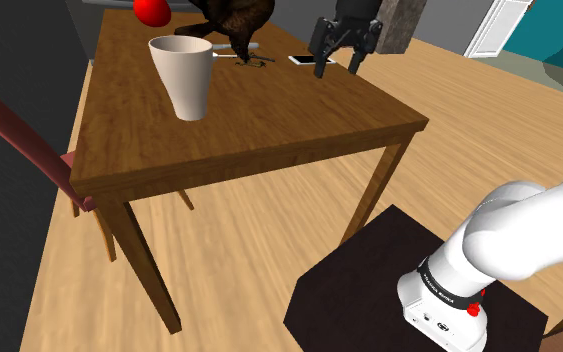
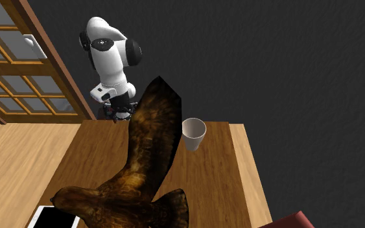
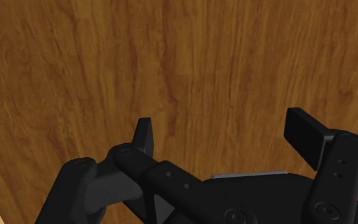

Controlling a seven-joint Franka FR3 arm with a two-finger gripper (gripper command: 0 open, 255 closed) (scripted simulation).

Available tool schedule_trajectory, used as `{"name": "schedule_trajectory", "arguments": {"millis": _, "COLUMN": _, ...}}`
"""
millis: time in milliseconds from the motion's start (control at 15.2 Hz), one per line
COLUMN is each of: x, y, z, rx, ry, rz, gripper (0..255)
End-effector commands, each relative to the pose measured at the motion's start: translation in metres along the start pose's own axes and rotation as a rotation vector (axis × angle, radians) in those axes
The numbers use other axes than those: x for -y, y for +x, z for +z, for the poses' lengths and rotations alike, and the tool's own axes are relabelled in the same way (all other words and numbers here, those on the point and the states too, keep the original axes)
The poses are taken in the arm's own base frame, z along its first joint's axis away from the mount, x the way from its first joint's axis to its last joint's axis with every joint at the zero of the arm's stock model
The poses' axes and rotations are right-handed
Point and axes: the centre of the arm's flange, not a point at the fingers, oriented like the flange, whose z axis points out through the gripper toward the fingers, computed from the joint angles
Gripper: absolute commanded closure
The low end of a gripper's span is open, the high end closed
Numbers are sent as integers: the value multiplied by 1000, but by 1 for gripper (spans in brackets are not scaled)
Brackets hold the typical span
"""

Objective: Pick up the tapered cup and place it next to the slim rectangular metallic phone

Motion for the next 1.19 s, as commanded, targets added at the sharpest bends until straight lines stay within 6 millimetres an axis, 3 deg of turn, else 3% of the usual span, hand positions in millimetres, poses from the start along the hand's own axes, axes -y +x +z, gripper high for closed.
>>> {"name": "schedule_trajectory", "arguments": {"millis": 0, "x": 21, "y": 6, "z": -4, "rx": 2, "ry": 13, "rz": 4, "gripper": 0}}
{"name": "schedule_trajectory", "arguments": {"millis": 1122, "x": 207, "y": 85, "z": -60, "rx": 19, "ry": 117, "rz": 31, "gripper": 0}}
